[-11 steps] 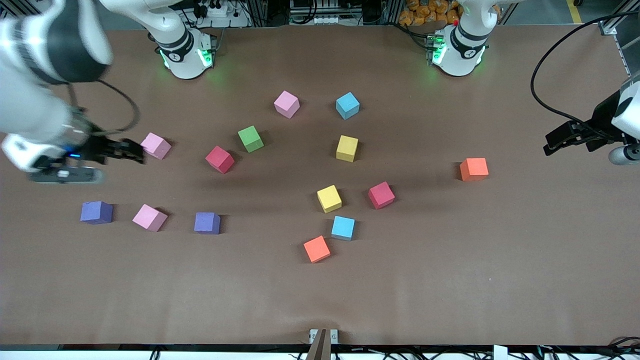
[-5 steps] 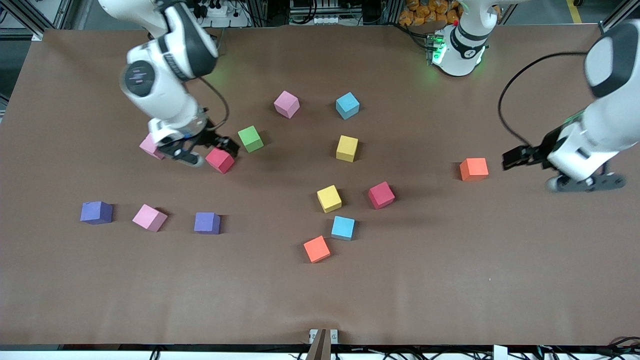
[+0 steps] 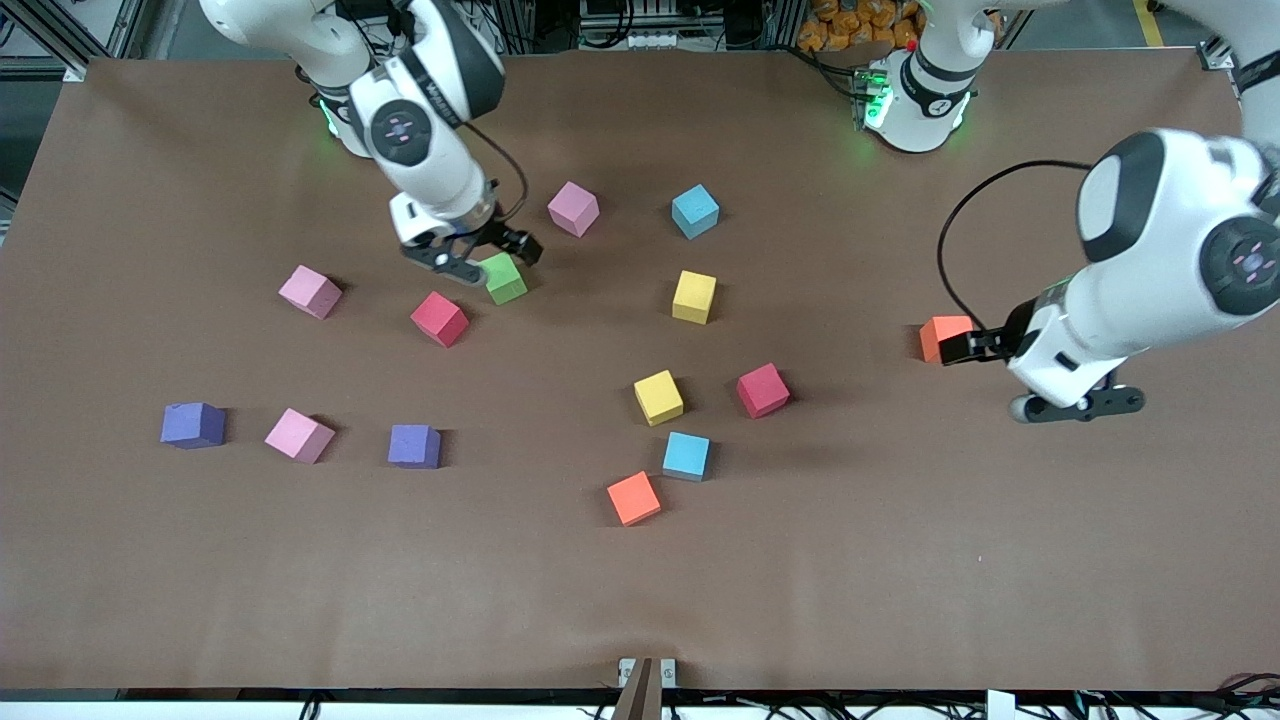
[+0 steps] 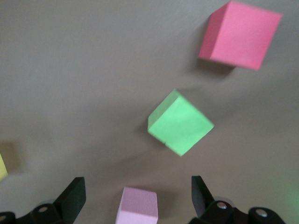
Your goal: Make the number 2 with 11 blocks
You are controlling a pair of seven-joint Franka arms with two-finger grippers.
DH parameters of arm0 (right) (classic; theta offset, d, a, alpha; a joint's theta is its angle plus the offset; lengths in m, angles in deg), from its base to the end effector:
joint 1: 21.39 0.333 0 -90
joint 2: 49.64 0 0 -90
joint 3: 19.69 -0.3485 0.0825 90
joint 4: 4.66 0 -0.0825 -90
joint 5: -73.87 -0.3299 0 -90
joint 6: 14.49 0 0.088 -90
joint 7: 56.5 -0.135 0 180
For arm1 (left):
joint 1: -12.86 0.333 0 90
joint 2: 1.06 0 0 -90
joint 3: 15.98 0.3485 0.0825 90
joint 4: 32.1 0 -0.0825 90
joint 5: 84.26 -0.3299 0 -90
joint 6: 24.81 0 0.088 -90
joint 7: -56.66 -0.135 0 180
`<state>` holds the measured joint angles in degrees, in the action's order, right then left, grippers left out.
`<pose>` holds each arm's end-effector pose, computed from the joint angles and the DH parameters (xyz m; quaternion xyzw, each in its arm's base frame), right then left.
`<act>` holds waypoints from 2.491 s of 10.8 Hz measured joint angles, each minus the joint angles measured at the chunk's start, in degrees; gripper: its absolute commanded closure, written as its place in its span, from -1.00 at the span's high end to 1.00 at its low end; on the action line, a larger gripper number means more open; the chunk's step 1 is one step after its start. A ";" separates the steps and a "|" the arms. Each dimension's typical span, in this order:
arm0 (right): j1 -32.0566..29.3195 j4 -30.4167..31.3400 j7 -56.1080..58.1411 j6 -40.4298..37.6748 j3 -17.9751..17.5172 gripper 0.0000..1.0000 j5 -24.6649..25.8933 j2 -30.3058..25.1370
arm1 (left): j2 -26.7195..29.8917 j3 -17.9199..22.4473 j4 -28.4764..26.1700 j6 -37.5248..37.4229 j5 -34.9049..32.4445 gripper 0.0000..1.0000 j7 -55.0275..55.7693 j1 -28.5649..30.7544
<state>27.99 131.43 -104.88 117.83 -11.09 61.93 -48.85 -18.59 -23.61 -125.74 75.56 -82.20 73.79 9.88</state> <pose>0.3357 0.3007 0.3550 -0.9868 0.1388 0.0793 0.0244 0.5727 -0.1031 0.4508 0.9930 0.0626 -0.0991 0.0142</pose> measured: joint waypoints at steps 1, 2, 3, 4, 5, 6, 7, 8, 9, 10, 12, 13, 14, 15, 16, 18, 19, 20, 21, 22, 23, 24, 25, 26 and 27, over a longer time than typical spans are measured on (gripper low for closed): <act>2.18 0.11 6.33 1.33 -0.08 1.00 0.08 0.73 | -2.04 0.00 0.00 0.61 0.00 1.00 2.37 -0.38; 3.60 0.14 14.57 2.89 -0.21 1.00 0.17 1.48 | -3.61 -0.03 0.00 1.78 0.02 1.00 5.25 -0.84; 4.61 0.14 24.06 4.37 -0.37 1.00 0.20 2.01 | -4.55 -0.07 0.01 2.32 0.05 1.00 7.98 -1.15; 5.35 0.14 33.88 5.36 -0.53 1.00 0.19 2.28 | -4.98 -0.16 0.02 2.37 0.12 1.00 10.34 -1.45; 5.88 0.14 42.60 5.72 -0.52 1.00 0.03 2.38 | -5.19 -0.44 0.02 2.42 0.22 1.00 12.59 -2.12; 6.49 0.18 47.33 5.75 -0.53 1.00 0.02 2.53 | -5.31 -0.63 0.03 2.74 0.27 1.00 14.86 -3.44; 7.70 0.26 49.69 5.70 -0.54 1.00 0.02 3.12 | -5.64 -0.77 0.01 3.49 0.28 1.00 17.13 -5.09; 9.19 0.32 50.46 5.74 -0.71 1.00 0.03 4.19 | -6.36 -0.87 0.00 4.83 0.29 1.00 19.20 -6.73; 10.32 0.33 50.80 6.06 -1.40 1.00 0.02 5.65 | -7.50 -0.93 -0.03 6.89 0.30 1.00 21.49 -8.63; 10.79 0.33 50.86 6.51 -2.56 1.00 0.03 6.95 | -9.05 -0.99 -0.08 9.49 0.30 1.00 23.79 -10.79; 10.88 0.32 50.98 6.70 -3.80 1.00 0.03 8.14 | -12.31 -1.00 -0.06 13.80 0.31 1.00 29.08 -15.46; 10.89 0.31 51.14 6.69 -3.89 1.00 0.02 8.21 | -13.40 -0.98 -0.03 15.00 0.31 1.00 30.82 -17.08; 10.93 0.32 51.22 6.67 -3.98 1.00 0.02 8.28 | -14.29 -0.96 -0.05 16.92 0.31 1.00 32.67 -17.92; 11.14 0.33 51.28 6.65 -4.07 1.00 0.02 8.51 | -15.50 -0.93 -0.04 19.35 0.31 1.00 35.66 -18.23; 11.55 0.35 51.28 6.64 -4.11 1.00 0.02 8.81 | -16.55 -0.92 -0.04 20.56 0.30 1.00 38.13 -18.48; 12.20 0.38 51.32 6.64 -4.15 1.00 0.02 9.43 | -17.65 -0.92 -0.04 21.02 0.25 1.00 40.70 -19.70; 12.28 0.38 51.49 6.64 -4.20 1.00 0.02 9.87 | -17.78 -0.92 -0.04 21.07 0.23 1.00 42.43 -20.45; 12.37 0.38 51.71 6.64 -4.23 1.00 0.02 10.24 | -17.92 -0.84 -0.18 21.61 0.10 1.00 43.07 -20.74; 12.56 0.38 51.89 6.64 -4.24 1.00 0.02 10.42 | -18.15 -0.68 -0.70 23.11 -0.76 1.00 43.12 -20.73; 12.85 0.37 51.98 6.64 -4.25 1.00 0.02 10.59 | -18.34 -0.43 -1.58 24.85 -2.12 1.00 43.13 -20.68; 13.09 0.38 51.98 6.64 -4.26 1.00 0.02 10.79 | -18.51 -0.31 -2.37 26.04 -2.97 1.00 43.13 -20.66; 13.25 0.37 52.05 6.64 -4.28 1.00 0.02 11.01 | -18.56 -0.27 -3.20 27.32 -3.10 1.00 43.13 -20.61; 13.43 0.38 52.09 6.65 -4.44 1.00 0.02 11.30 | -18.55 -0.24 -4.13 29.20 -3.10 1.00 43.13 -20.45; 13.56 0.38 52.09 6.78 -4.68 1.00 0.01 11.58 | -18.55 -0.24 -4.95 30.79 -3.10 1.00 43.14 -20.29; 13.60 0.37 52.09 7.06 -4.91 1.00 0.01 11.79 | -18.54 -0.23 -5.75 32.41 -3.10 1.00 43.44 -20.23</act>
<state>41.60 131.80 -52.78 124.90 -16.00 61.94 -37.06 -37.13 -23.85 -131.49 107.98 -85.30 117.23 -10.35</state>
